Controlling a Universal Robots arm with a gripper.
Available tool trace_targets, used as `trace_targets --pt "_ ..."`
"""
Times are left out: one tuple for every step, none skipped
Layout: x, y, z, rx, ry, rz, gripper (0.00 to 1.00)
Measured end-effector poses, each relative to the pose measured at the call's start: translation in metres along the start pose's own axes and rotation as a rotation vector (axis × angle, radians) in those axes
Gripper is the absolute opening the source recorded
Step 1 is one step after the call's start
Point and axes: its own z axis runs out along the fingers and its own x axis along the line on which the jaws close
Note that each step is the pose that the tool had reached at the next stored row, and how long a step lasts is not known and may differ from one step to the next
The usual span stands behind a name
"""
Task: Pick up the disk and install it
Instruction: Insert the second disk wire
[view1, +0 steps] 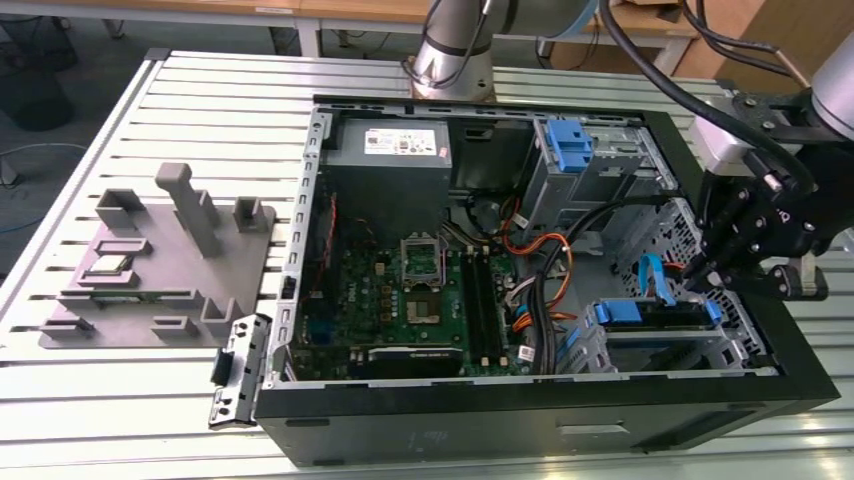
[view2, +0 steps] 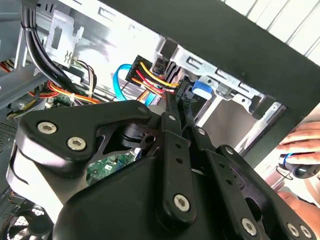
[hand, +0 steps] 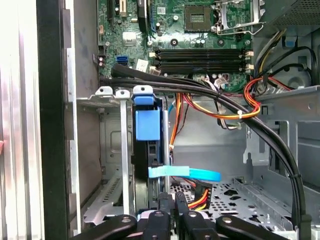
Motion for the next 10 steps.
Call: trace_targets --pt "0.0007 0.0019 -0.0001 0.0055 0.0 0.0 0.16" --pt "0.0015 0.0037 -0.0002 0.0105 0.0004 0.0 0.16" --pt "0.0024 0.0049 -0.0002 0.0134 0.0015 0.0 0.16" --pt "0.0032 0.0059 -0.0002 0.0152 0.0035 -0.001 0.16" --pt "0.004 0.0068 -0.0002 0.0164 0.0064 -0.001 0.16" --pt "0.0047 0.0075 -0.0002 0.0169 0.0093 -0.001 0.16" --pt "0.0052 0.008 0.0002 0.017 0.0111 -0.001 0.16" --pt "0.0055 0.0083 0.0011 0.0171 0.012 -0.001 0.16" --pt "0.0057 0.0087 0.0021 0.0172 0.013 -0.001 0.16" --pt "0.0058 0.0088 0.0033 0.0172 0.0134 -0.001 0.16"
